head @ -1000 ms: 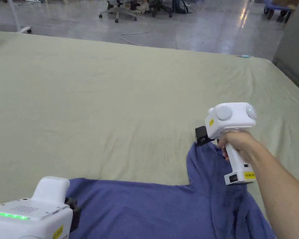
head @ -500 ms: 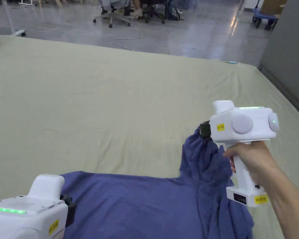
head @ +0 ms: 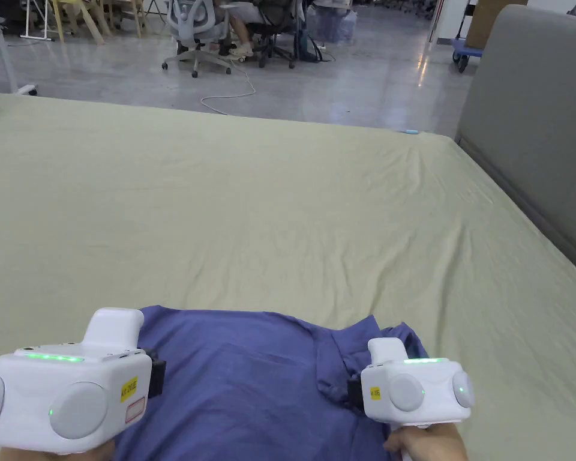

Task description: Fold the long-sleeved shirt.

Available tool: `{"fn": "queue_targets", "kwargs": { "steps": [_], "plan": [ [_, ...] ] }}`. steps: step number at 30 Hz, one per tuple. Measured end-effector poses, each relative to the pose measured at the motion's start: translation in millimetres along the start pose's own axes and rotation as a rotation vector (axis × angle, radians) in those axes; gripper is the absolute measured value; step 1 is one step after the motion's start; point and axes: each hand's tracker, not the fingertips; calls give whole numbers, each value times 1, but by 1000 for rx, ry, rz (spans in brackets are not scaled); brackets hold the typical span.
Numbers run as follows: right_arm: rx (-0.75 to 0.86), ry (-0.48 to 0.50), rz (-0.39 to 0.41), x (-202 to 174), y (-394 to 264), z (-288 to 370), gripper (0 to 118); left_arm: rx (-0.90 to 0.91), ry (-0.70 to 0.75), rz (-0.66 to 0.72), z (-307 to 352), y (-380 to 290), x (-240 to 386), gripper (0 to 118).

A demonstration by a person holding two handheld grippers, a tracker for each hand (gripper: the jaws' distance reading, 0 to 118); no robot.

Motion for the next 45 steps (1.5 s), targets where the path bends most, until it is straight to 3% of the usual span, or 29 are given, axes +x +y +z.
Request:
{"fn": "queue_targets", "kwargs": {
  "steps": [2, 3, 4, 7, 10, 11, 12, 13, 14, 16, 20, 21, 23, 24, 25, 27, 30, 33, 35, 39, 40, 42, 43, 45],
  "plan": [
    [20, 26, -14, 2, 10, 34, 87, 2, 1, -2, 5, -2, 0, 0],
    [49, 44, -42, 3, 13, 53, 107, 4, 4, -1, 7, -3, 0, 0],
    [98, 34, -55, 5, 13, 72, 115, 7, 6, 4, 9, -3, 0, 0],
    [308, 17, -65, 10, 2, 132, 115, 11, 4, 27, 7, -5, -1, 0],
    [245, -81, -88, 15, -10, 151, 112, 3, 3, 29, 1, -6, 0, 0],
    [222, -73, -103, 19, -17, 153, 98, 1, 3, 28, 0, -8, 0, 0],
    [226, -56, -104, 22, -22, 154, 62, -4, 1, 28, -1, -9, 2, 0],
    [205, -48, -112, 25, -27, 149, 0, -11, -7, 24, -2, -10, 2, 0],
    [147, -104, -130, 26, -32, 142, 0, -13, -10, 21, -2, -12, 2, 0],
    [106, -48, -106, 28, -29, 129, 0, -19, -8, 17, -4, -12, 3, 0],
    [141, -51, -127, 38, 8, 119, 0, -27, -9, 19, -9, -10, 1, 0],
    [146, -50, -126, 43, 23, 117, 5, -27, -10, 18, -10, -9, 0, 0],
    [148, -54, -113, 49, 55, 105, 71, -32, -5, 17, -15, -6, -1, 0],
    [138, -51, -103, 51, 74, 93, 98, -34, -5, 20, -17, -4, -2, 0],
    [130, -51, -101, 53, 88, 81, 107, -34, -4, 22, -19, -3, -2, 0],
    [111, -56, -80, 63, 113, 59, 105, -39, -6, 27, -25, 2, -5, 0],
    [-73, -64, -64, 75, 136, 12, 101, -36, 8, 35, -38, 11, -8, 0],
    [-161, -50, -100, 84, 141, -28, 77, -40, -10, 40, -58, 26, -15, 0],
    [-229, -27, -129, 88, 139, -46, 47, -49, 0, 50, -72, 39, -21, 0],
    [-259, -20, -84, 83, 130, -69, 39, -69, 53, 52, -105, 74, -37, 0],
    [-253, -23, -71, 81, 132, -67, 35, -58, 89, 48, -112, 83, -43, 21],
    [-241, -9, -41, 79, 131, -64, 23, -59, 128, 42, -128, 101, -55, 97],
    [-245, -10, -31, 78, 131, -65, 20, -62, 154, 47, -136, 108, -61, 118],
    [-242, -21, -18, 77, 130, -69, 20, -53, 177, 43, -149, 119, -75, 118]
  ]
}}
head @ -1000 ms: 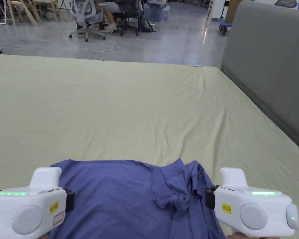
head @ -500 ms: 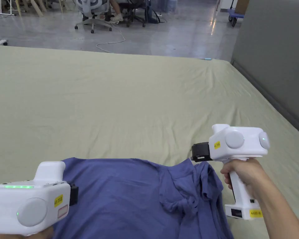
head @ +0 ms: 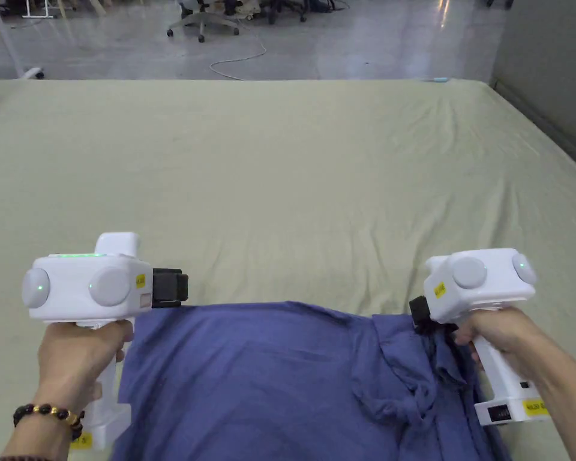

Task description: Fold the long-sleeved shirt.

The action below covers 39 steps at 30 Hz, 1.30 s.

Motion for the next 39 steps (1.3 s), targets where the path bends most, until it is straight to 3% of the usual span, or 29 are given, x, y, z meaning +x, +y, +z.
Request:
{"fn": "queue_targets", "kwargs": {
  "steps": [3, 6, 8, 9, 11, 15, 17, 19, 22, 29, 34, 37, 39],
  "plan": [
    [6, -2, 1, 1, -1, -1, 20, -182, 28, -13, -37, 3, 6, 113],
    [12, 9, 2, 5, -2, -1, 20, -211, 76, -31, -66, -11, 13, 94],
    [13, 20, -7, 7, -1, -2, 20, -255, 70, -40, -75, -21, 19, 65],
    [14, 23, -11, 7, -1, -2, 20, -252, -7, -17, -74, -25, 21, 55],
    [16, 21, -13, 7, -1, 0, 20, -202, 22, -34, -62, -20, 22, 0],
    [112, 18, -16, 9, -1, 32, 14, -122, -33, -76, -23, -7, 26, 0],
    [187, 67, -49, 11, -8, 62, 14, -75, -56, -84, 5, -4, 23, 0],
    [246, 90, -31, 9, -20, 90, 12, -44, -83, -68, 35, -5, 16, 0],
    [330, 72, 13, -1, -50, 133, 11, -13, -91, -83, 77, -13, 10, 0],
    [400, 99, 10, -8, -128, 190, 10, -50, -148, -204, 145, -62, -4, 0],
    [315, 86, 103, -25, -191, 202, 10, -143, -182, -223, 162, -113, -14, 0],
    [153, 43, 173, -29, -218, 179, 10, -209, -206, -220, 159, -139, -17, 0],
    [24, -25, 262, -38, -232, 156, 10, -293, -227, -257, 150, -158, -13, 0]
  ]
}}
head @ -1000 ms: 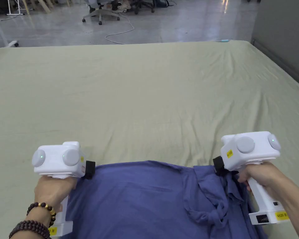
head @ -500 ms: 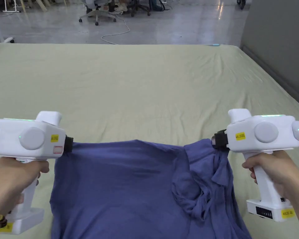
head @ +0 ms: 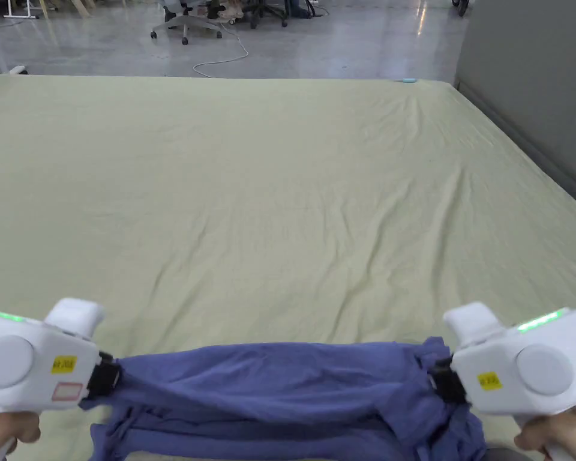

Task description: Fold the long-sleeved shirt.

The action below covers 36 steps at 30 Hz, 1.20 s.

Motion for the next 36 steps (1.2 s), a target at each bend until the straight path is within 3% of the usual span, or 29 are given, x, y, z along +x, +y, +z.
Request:
{"fn": "queue_targets", "kwargs": {
  "steps": [2, 8, 9, 11, 12, 14, 15, 18, 19, 20, 21, 22, 23, 29, 30, 33, 36],
  "plan": [
    [-84, -8, 46, -6, -4, -28, 10, -59, -39, 12, -22, -9, 2, 0],
    [-87, -2, -12, 2, 4, -45, 12, -99, -15, 15, -57, -17, 7, 2],
    [-84, 0, -8, 2, 3, -42, 22, -95, -18, 22, -55, -15, 6, 10],
    [-34, -14, -24, 5, 1, -26, 68, -22, -6, 44, -43, -12, 4, 94],
    [14, -27, -52, 7, -1, -12, 85, 39, 15, 48, -28, -13, 3, 114],
    [109, -22, -92, 11, -3, 18, 91, 124, 14, 70, -8, -13, 1, 118],
    [183, -38, -102, 12, -1, 34, 100, 198, 20, 89, 11, -10, -1, 116],
    [323, -96, -147, 9, 9, 62, 101, 255, 30, 97, 41, 4, 6, 116],
    [350, -118, -175, 6, 14, 66, 98, 252, 44, 79, 48, 9, 11, 114],
    [375, -130, -203, 3, 16, 67, 84, 265, 65, 48, 39, 8, 11, 104],
    [393, -123, -213, -1, 18, 65, 50, 308, 76, 13, 42, 8, 17, 75],
    [395, -126, -209, -5, 21, 61, 0, 332, 94, -1, 42, 9, 23, 8],
    [412, -171, -188, -10, 24, 60, 0, 327, 115, -2, 39, 10, 28, 0],
    [391, -101, -201, -24, 32, 61, 0, 376, -19, 113, 40, 8, 4, 0],
    [391, -87, -199, -21, 26, 58, 0, 394, -69, 160, 38, 6, -9, 4],
    [386, -57, -189, -23, 25, 56, 0, 375, -239, 325, 19, -2, -52, 115],
    [367, -57, -186, -27, 24, 50, 0, 248, -370, 482, -12, -17, -83, 117]
  ]
}}
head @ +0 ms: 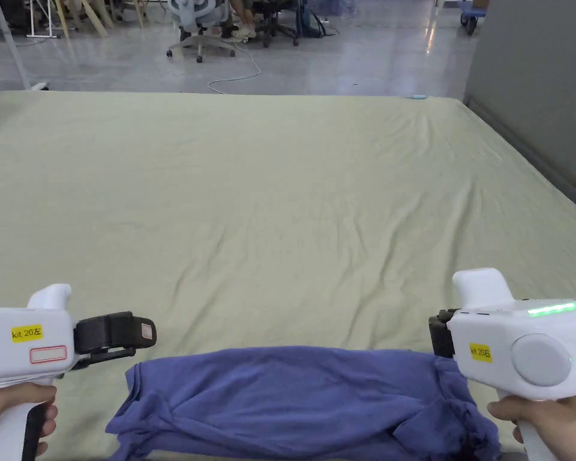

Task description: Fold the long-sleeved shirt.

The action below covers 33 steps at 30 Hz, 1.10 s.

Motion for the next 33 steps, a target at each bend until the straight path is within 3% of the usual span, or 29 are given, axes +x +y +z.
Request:
{"fn": "queue_targets", "kwargs": {
  "steps": [3, 7, 9, 11, 14, 19, 20, 21, 22, 23, 24, 25, 28, 33],
  "plan": [
    [-11, 23, -11, -1, -5, -4, 0, -126, -107, 160, -15, -2, -33, 117],
    [-22, 33, -8, -4, -6, -10, 0, -168, -123, 206, -41, -17, -54, 117],
    [-28, 36, -6, -5, -6, -11, 0, -217, -240, 296, -60, -27, -58, 117],
    [-31, 37, -8, -4, -7, -13, 0, -196, -335, 280, -71, -29, -55, 118],
    [-30, 45, -21, -4, -7, -12, 0, -181, -316, 259, -85, -28, -41, 118],
    [-30, 44, -31, -4, -7, -13, 0, -219, -589, 365, -109, -32, -40, 118],
    [-31, 45, -33, -4, -8, -13, 0, -217, -553, 338, -115, -34, -36, 114],
    [-32, 48, -35, -3, -8, -13, 0, -211, -517, 282, -118, -34, -27, 86],
    [-34, 49, -36, -3, -8, -13, 0, -219, -434, 214, -120, -33, -20, 36],
    [-37, 47, -37, -3, -8, -13, 0, -251, -323, 174, -126, -35, -15, 6],
    [-39, 44, -34, -3, -9, -12, 0, -346, -215, 229, -132, -38, -18, 6],
    [-42, 41, -31, -2, -10, -12, 0, -296, -331, 260, -130, -33, -21, 6],
    [-47, 38, -29, 1, -13, -8, 0, -243, -277, 76, -106, -13, -18, 6],
    [-52, 25, -32, 3, -14, -9, 0, -117, -223, 171, -61, 20, -48, 5]
  ]
}}
